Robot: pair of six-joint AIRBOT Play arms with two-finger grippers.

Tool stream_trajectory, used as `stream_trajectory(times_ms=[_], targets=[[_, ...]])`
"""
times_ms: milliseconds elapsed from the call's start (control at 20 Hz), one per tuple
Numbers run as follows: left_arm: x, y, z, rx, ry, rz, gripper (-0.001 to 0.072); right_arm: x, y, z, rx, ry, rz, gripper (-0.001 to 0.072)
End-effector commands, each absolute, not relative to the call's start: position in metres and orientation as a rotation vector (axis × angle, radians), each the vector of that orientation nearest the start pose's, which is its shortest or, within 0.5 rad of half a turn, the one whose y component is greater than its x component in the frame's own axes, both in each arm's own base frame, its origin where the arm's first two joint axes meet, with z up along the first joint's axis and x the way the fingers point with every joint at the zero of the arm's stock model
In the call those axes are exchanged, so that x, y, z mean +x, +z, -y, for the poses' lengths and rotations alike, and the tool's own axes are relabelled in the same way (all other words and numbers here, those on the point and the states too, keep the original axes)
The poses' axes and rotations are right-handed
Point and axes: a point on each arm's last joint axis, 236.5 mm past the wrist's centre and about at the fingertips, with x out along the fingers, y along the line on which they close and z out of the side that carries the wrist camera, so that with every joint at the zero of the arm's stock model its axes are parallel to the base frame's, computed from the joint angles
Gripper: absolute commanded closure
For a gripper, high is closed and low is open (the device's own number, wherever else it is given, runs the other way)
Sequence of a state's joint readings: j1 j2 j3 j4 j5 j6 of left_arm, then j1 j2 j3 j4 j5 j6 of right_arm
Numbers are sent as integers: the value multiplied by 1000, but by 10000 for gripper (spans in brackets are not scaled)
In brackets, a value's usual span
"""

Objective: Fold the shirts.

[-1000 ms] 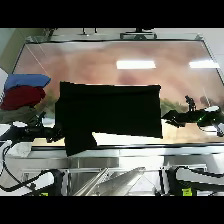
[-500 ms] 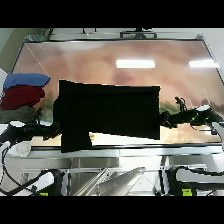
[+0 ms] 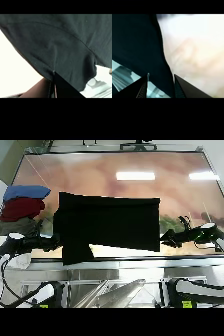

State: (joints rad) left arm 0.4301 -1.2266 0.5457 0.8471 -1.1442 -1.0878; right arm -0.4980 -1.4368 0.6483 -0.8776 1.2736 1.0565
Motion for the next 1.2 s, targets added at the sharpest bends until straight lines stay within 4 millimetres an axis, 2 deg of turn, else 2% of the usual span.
stream_trajectory(times_ms=[0,100,200,350,400,450,500,550,600,650,750,850,950,1050,1150], targets=[[251,-99,42,-764,-267,-1438,679,230,-131,-35,895,255,-1584,282],[251,-99,42,-763,-268,-1438,678,232,-136,-45,909,264,-1555,282],[251,-98,43,-762,-272,-1439,678,239,-128,-66,948,329,-1521,282],[252,-98,43,-767,-274,-1436,678,240,-118,-84,973,396,-1525,285],[251,-97,45,-773,-278,-1437,678,241,-114,-86,987,413,-1516,371],[251,-96,45,-774,-280,-1439,678,241,-111,-86,987,422,-1507,490],[250,-96,46,-776,-283,-1441,679,243,-108,-84,985,418,-1494,491],[250,-95,47,-781,-288,-1441,679,247,-104,-81,982,416,-1471,568],[252,-92,50,-795,-300,-1431,679,251,-99,-78,970,415,-1448,692],[257,-85,54,-810,-331,-1406,679,257,-92,-73,952,411,-1415,693],[274,-58,59,-815,-393,-1331,679,273,-73,-63,917,413,-1342,694],[296,-19,56,-758,-436,-1230,679,290,-51,-55,883,430,-1277,694],[318,23,53,-709,-474,-1122,679,313,-24,-56,894,469,-1181,694],[348,68,52,-710,-511,-987,679,349,13,-62,926,531,-1005,694],[384,100,44,-672,-517,-869,679,387,35,-55,915,506,-871,694]])
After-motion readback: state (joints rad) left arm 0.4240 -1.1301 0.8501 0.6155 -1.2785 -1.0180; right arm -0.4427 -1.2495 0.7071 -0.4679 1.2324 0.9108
